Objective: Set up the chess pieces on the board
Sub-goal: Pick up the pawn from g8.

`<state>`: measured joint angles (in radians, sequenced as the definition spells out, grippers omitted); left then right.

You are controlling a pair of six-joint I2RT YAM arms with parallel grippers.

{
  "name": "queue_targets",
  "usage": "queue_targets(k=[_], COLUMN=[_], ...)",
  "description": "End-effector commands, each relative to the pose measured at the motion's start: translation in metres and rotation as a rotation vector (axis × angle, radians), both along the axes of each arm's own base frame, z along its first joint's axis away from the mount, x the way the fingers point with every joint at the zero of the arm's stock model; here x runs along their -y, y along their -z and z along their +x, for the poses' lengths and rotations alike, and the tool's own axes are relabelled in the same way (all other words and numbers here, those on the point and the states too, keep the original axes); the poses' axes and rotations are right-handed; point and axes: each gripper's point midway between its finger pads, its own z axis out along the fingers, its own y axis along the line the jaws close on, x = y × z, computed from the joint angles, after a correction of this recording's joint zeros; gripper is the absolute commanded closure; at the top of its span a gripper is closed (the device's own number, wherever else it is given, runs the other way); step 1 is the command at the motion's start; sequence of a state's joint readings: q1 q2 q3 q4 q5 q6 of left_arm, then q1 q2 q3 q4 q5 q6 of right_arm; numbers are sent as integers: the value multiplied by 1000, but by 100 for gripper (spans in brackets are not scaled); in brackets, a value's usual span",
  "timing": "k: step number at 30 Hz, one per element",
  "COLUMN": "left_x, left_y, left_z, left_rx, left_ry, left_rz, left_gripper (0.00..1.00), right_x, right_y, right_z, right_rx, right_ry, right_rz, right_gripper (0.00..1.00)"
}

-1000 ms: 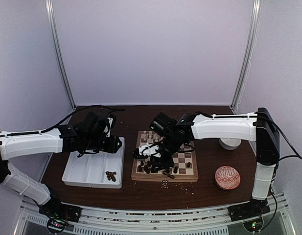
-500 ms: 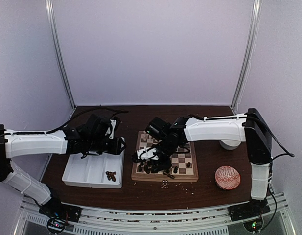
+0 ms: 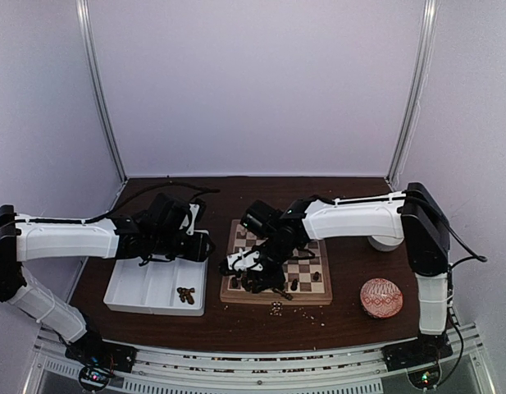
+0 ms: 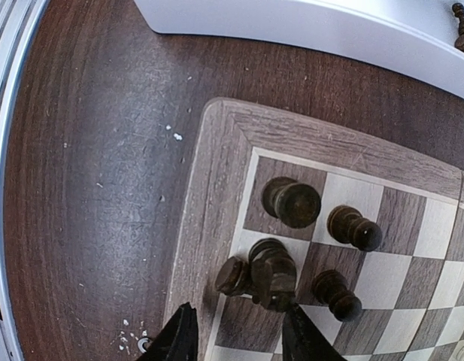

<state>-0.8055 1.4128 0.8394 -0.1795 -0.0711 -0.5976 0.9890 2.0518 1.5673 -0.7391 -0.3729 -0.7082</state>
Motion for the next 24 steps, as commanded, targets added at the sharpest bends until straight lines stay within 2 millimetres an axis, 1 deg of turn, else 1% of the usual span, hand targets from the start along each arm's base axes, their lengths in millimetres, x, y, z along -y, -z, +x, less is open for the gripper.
queue_targets(k=[1, 13, 19, 24], left_x=[3, 5, 5, 5], left_y=[-2, 3, 6, 4], left_z=[4, 3, 2, 3], left_rx=[16, 3, -2, -2], left_ry=[0, 8, 10, 12], left_rz=[-34, -34, -32, -29], left_gripper=[66, 66, 66, 66], right_x=[-7, -2, 3, 8], right_y=[1, 17, 17, 10], right_z=[5, -2, -8, -18], right_rx=[24, -6, -17, -37], right_ry=[2, -20, -38, -54], right_rz=[5, -23, -28, -9], right_gripper=[60, 60, 64, 67])
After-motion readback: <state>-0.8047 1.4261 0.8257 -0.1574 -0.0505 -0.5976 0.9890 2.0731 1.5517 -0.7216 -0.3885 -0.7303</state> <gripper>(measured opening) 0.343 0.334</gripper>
